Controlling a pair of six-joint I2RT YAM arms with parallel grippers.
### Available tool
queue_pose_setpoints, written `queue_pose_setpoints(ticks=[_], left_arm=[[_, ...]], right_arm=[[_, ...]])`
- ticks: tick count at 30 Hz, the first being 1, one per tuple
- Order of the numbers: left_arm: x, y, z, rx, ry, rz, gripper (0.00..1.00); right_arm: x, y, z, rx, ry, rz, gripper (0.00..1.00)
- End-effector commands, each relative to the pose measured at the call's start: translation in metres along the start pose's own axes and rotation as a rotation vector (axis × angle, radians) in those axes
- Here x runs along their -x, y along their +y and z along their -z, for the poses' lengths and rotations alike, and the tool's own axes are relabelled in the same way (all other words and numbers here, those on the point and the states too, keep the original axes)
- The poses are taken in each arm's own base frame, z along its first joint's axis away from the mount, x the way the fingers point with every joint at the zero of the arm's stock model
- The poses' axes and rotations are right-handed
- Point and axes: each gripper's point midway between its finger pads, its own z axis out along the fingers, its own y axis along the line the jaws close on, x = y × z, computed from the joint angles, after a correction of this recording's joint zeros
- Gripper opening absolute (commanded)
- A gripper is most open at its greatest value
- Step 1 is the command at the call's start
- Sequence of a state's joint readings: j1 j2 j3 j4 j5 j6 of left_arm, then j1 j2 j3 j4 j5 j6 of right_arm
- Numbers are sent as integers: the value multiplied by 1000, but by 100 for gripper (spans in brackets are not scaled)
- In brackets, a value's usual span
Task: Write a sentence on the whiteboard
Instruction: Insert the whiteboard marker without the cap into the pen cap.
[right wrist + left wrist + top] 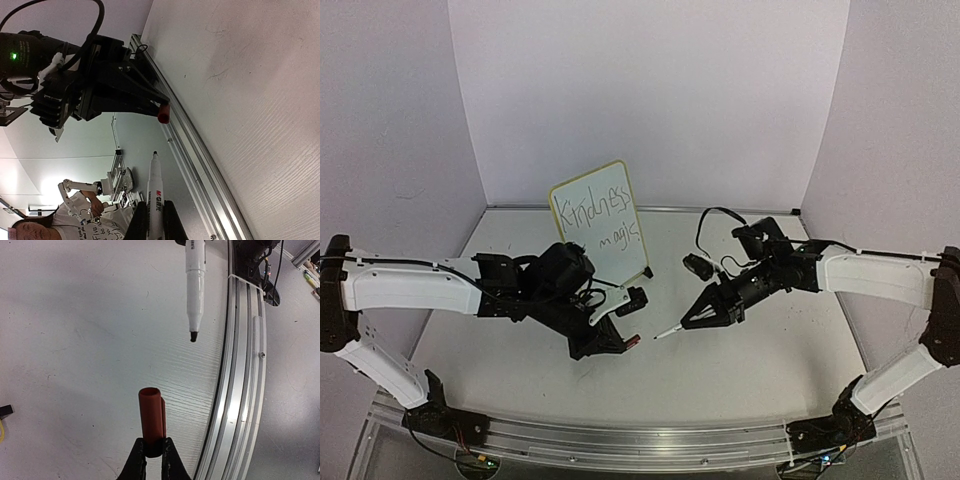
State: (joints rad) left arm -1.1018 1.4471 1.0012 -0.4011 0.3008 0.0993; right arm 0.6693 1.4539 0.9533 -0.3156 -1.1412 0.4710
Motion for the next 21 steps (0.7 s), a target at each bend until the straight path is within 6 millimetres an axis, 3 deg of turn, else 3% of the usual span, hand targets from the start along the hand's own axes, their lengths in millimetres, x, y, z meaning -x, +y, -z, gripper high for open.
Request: queue_pose_setpoints(ticks=[1, 21], left_arm=[[15, -11, 4, -48, -44, -27, 0], [16, -20, 3, -77, -43, -44, 0]], right_arm=[[12, 12, -4, 7, -6, 66, 0], [19, 4, -19, -10, 14, 54, 0]])
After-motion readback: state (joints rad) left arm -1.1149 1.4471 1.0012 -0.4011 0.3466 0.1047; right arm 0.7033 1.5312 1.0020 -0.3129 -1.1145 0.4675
